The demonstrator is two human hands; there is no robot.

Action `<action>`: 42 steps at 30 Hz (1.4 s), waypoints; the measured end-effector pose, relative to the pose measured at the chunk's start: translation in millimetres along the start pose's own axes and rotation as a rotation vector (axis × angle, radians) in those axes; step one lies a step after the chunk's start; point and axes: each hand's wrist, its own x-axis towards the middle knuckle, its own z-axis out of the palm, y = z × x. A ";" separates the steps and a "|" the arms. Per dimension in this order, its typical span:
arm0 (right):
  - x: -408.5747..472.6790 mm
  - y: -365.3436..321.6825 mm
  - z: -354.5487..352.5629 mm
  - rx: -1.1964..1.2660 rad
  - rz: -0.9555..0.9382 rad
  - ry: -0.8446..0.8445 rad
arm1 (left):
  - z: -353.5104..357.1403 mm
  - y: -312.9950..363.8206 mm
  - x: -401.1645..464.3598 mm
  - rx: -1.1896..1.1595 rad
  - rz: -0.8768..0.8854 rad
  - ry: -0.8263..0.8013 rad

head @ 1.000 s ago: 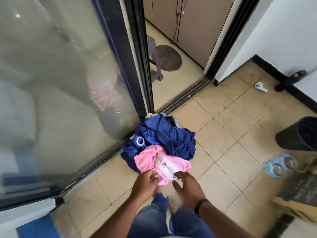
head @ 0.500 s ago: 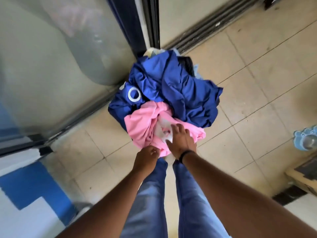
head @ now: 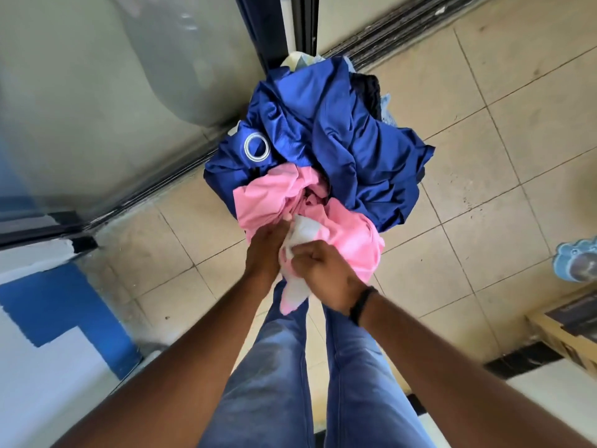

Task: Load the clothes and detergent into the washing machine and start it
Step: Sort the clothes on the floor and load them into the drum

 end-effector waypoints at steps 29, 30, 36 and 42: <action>52.2 72.4 -35.7 -0.682 0.438 0.023 | 65.9 -53.1 -162.4 0.298 -0.115 -0.482; 52.5 75.4 -33.3 -0.656 0.421 0.064 | 61.3 -56.1 -156.0 0.336 -0.087 -0.493; 26.4 56.3 -32.7 -0.425 0.221 0.167 | 31.3 -65.9 -106.2 0.208 0.227 0.021; -51.5 29.5 -9.2 -0.441 0.032 -0.313 | 27.9 -19.4 -13.5 0.096 0.026 0.143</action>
